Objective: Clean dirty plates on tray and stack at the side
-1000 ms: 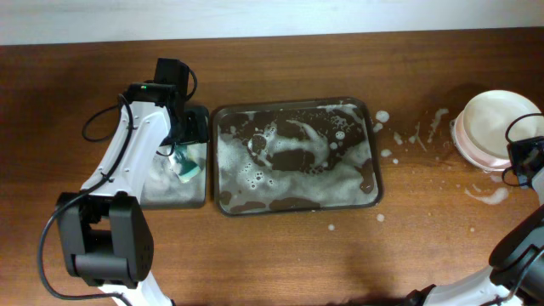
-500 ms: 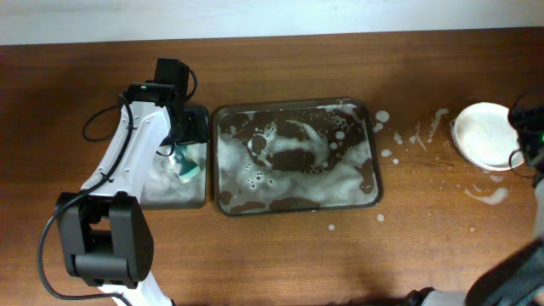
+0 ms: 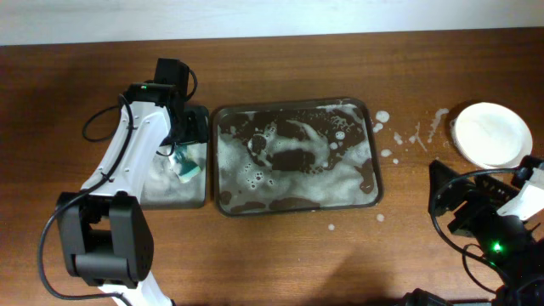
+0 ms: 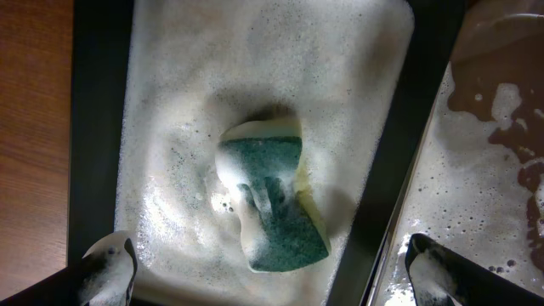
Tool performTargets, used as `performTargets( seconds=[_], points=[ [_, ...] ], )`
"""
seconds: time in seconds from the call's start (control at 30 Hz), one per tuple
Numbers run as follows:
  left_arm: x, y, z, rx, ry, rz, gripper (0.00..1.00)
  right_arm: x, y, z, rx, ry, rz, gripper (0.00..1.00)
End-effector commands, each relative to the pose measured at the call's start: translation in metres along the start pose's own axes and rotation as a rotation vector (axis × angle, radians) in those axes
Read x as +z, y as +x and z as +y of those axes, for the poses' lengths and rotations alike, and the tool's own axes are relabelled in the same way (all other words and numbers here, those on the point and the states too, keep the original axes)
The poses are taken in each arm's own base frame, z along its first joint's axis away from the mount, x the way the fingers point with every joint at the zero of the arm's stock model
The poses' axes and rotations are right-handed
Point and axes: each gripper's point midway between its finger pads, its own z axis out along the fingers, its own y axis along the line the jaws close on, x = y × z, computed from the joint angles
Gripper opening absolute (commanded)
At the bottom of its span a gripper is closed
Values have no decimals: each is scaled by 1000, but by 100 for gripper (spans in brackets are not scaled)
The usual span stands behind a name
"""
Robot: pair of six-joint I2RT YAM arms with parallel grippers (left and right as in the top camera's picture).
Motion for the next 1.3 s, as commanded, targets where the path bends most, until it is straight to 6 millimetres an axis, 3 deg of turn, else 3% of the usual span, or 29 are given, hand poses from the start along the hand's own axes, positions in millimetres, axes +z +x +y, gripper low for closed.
performTargets(
  seconds=[0.0, 0.2, 0.27, 0.37, 0.5, 0.53, 0.77, 1.17, 1.27],
  points=[
    [-8, -5, -2, 0, 14, -22, 99, -2, -3, -24, -106, 142, -16, 98],
    [-8, -4, -2, 0, 14, -22, 99, 6, -1, 19, -424, -52, -17, 99],
    [-8, -4, -2, 0, 14, -22, 99, 13, -4, 23, -478, -59, -75, 98],
    [-8, -4, -2, 0, 14, -22, 99, 30, 6, 17, -521, -54, -154, 99],
    [-8, -4, -2, 0, 14, -22, 99, 58, 44, -5, -563, -84, -338, 98],
    [-8, -4, -2, 0, 14, -22, 99, 65, 61, -13, -570, -92, -368, 98],
    [-8, -4, -2, 0, 14, -22, 99, 87, 116, -34, -576, -109, -421, 98],
    [-8, -5, -2, 0, 14, -22, 99, 110, 154, -52, -568, -102, -308, 98],
    [-8, -5, -2, 0, 14, -22, 99, 110, 153, -52, -567, -102, -309, 98]
  ],
)
